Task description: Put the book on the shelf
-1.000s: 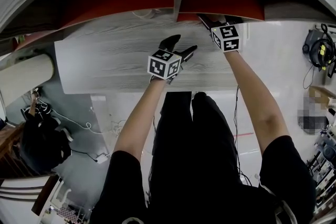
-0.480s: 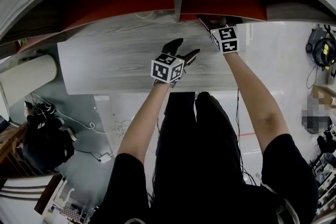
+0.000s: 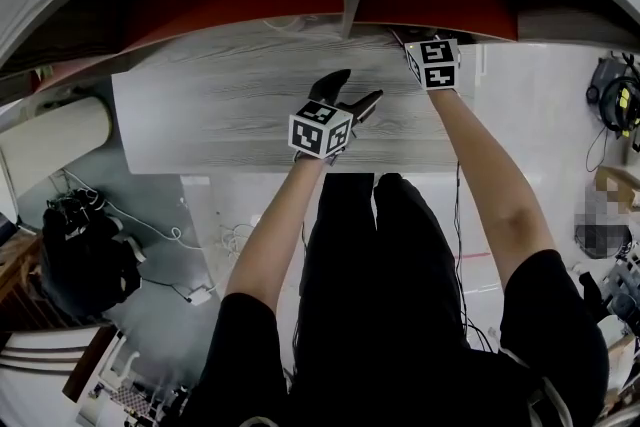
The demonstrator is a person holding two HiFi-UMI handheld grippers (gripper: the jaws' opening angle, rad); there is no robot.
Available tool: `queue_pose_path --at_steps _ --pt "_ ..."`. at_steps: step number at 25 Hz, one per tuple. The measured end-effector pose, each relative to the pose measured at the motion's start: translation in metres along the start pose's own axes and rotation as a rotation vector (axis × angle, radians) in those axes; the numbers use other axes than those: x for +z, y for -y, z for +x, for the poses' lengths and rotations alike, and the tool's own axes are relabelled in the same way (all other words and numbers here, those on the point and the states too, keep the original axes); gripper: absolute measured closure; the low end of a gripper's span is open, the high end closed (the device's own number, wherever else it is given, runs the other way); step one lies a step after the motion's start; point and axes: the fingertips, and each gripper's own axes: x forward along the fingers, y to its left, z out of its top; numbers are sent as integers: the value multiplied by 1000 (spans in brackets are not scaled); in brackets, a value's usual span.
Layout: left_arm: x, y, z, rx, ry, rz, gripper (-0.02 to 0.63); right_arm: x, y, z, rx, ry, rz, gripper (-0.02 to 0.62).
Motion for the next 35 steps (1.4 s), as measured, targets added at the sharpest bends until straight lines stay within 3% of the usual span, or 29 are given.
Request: queue_pose_path --at_steps 9,17,27,35 --pt "-8 -1 -6 5 -5 -9 285 1 3 12 -45 -12 -4 163" --pt "-4 6 -11 -8 25 -11 285 -31 8 20 -53 -121 55 178" --pt "-17 15 -13 5 23 -22 285 -34 6 12 -40 -112 72 181" --pt "-17 28 -30 35 50 -18 285 -36 -7 -23 -13 -75 180 189"
